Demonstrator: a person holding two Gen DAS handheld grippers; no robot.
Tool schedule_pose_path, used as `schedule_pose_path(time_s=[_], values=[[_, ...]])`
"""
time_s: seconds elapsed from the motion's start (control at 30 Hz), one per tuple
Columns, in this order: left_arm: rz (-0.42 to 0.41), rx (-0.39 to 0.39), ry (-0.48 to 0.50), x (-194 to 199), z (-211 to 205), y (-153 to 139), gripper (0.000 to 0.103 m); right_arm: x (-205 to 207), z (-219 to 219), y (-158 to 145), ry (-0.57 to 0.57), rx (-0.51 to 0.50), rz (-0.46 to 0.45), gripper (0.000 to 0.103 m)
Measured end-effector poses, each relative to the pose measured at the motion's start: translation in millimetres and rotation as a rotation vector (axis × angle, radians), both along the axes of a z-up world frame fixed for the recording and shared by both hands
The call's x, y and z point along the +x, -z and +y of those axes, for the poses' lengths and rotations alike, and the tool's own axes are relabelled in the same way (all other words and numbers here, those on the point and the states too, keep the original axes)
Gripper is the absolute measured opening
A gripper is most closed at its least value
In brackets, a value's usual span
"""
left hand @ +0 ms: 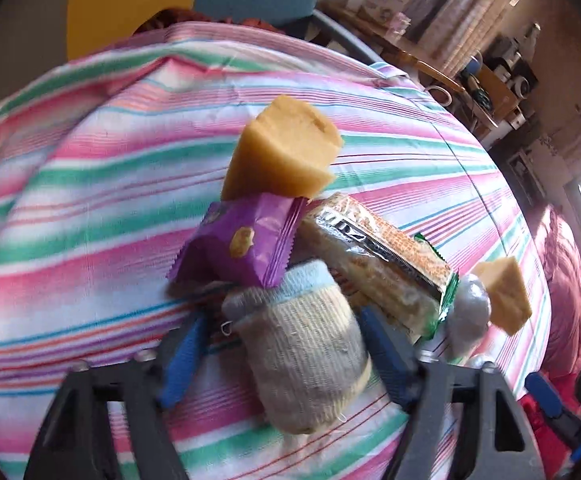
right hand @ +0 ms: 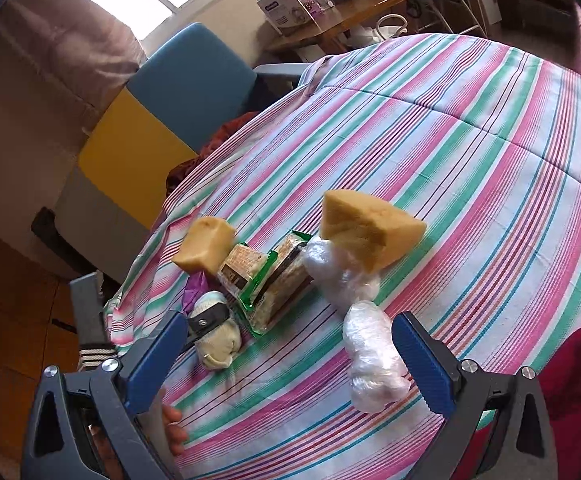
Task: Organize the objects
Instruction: 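Grasp the white cloth bundle with the left tool, then hold the grey knit sock in the left tool while the right tool grasps a cracker packet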
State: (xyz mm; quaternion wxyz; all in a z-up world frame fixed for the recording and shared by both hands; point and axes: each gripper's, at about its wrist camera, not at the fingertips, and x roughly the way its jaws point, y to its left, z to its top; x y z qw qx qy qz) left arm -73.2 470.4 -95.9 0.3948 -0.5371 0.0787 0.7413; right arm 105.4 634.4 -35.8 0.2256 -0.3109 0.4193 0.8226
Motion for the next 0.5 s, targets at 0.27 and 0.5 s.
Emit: schedule_pose_path(time_s=[0.27,0.5], values=[[0.075,0.033,0.081,33,-68,-7,0.055,4,3,-2,0.021,-0.003,0.020,0.103],[0.081,0.130,0.075,50,-142,0,0.055,30,21,-3,0.150,-0.065,0.110,0.103]])
